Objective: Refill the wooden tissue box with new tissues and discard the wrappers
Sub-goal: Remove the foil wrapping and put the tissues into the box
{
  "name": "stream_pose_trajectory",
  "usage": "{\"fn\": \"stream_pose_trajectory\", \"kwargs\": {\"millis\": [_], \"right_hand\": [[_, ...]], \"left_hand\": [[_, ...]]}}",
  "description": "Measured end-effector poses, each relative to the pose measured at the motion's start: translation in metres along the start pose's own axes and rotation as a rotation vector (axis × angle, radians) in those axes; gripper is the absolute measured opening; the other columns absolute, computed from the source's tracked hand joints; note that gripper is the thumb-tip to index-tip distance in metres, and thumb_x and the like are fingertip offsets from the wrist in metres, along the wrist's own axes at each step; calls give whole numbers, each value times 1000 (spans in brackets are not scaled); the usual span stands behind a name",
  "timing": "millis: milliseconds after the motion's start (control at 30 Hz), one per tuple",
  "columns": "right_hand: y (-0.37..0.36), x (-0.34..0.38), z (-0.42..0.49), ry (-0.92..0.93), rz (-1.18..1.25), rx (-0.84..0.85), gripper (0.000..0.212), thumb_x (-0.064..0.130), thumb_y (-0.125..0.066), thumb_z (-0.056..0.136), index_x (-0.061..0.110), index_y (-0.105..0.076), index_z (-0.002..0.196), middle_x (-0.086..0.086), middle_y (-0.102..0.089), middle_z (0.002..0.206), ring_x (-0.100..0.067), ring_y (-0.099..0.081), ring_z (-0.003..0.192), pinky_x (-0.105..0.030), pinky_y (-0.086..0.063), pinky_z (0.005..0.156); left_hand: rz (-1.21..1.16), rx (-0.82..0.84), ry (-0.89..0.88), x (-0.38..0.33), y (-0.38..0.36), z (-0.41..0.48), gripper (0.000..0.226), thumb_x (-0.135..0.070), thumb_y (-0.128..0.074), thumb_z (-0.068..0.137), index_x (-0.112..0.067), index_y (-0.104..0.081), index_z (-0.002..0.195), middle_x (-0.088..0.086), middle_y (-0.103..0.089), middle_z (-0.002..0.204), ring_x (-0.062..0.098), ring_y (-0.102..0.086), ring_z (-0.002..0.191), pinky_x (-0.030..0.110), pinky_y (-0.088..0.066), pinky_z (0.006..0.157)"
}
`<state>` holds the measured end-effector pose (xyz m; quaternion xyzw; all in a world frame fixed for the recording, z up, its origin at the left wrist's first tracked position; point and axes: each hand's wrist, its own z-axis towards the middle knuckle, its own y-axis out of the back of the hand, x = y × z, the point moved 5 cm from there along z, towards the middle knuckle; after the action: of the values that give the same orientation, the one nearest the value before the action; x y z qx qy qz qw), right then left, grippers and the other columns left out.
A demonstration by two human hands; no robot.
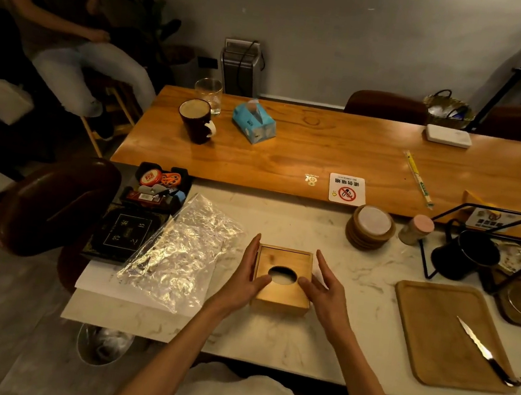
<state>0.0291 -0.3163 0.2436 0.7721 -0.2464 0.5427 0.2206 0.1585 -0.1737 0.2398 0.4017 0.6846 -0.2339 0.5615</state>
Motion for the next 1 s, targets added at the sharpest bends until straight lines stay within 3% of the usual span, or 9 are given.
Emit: {"fn": "stream_pose_trajectory", "kwargs": {"millis": [67,133,233,300,400,533,633,867,1000], "right_hand": [[-4,1,-1,9,2,-25,71,7,-66,90,29,-31,149,24,-50,128,4,-56,109,-17,-51,90],[-5,-5,-2,-27,11,-44,68,16,-62,94,24,-28,152,18,-42,137,-5,-49,124,-26,-45,102],[-11,-22,-12,-122,23,-22,69,58,-51,92,32,-28,152,17,-31,150,-5,-34,138,-35,-29,117],[-19,-27,-17,-118,23,36,68,72,-40,89,41,-33,148,16,-37,154,-3,-37,138,-35,-28,118],[-23,-14,-7,-69,-26,24,65,67,-33,93,37,-28,151,17,-40,151,-1,-38,137,-29,-28,114],[-19,11,32,-69,-53,-5,83,76,-32,86,31,-18,155,9,-27,159,-11,-28,144,-37,-22,120],[-18,27,57,-49,-26,-24,69,63,-24,96,29,-17,155,8,-23,160,-12,-23,146,-33,-18,118],[-18,13,77,-50,-30,2,65,58,-34,98,30,-19,155,11,-29,157,-11,-29,143,-27,-25,112],[-15,7,84,-59,-49,22,57,42,-35,102,30,-17,155,15,-32,145,-4,-30,132,-23,-26,104]], "left_hand": [[-26,-22,27,6,-3,-2,84,-19,-57,97,-37,4,153,-10,-2,163,7,-8,149,36,-17,122],[-69,-48,72,9,-6,-6,80,-25,-53,99,-36,5,153,-11,-1,163,7,-7,149,31,-19,119],[-215,-75,169,18,-16,-13,71,-41,-43,100,-37,4,153,-14,-1,162,5,-10,148,26,-22,116],[-233,-71,177,22,-22,-14,64,-48,-35,100,-38,-1,153,-16,-3,162,3,-12,147,31,-17,120],[-214,-69,172,14,-19,2,63,-55,-33,99,-38,-5,153,-16,-6,162,5,-13,148,39,-15,123],[-181,-55,145,-14,-7,41,68,-56,-36,97,-37,-3,154,-12,-7,163,10,-13,149,42,-15,123],[-110,-38,119,-24,-4,64,74,-55,-45,94,-46,3,151,-11,-3,164,13,-12,149,45,-17,122],[-11,-34,118,-9,1,84,74,-50,-43,98,-40,6,152,-10,1,164,13,-7,150,44,-14,123],[5,-51,113,-2,1,93,72,-44,-42,100,-33,5,154,-9,-2,164,12,-8,150,39,-13,123]]}}
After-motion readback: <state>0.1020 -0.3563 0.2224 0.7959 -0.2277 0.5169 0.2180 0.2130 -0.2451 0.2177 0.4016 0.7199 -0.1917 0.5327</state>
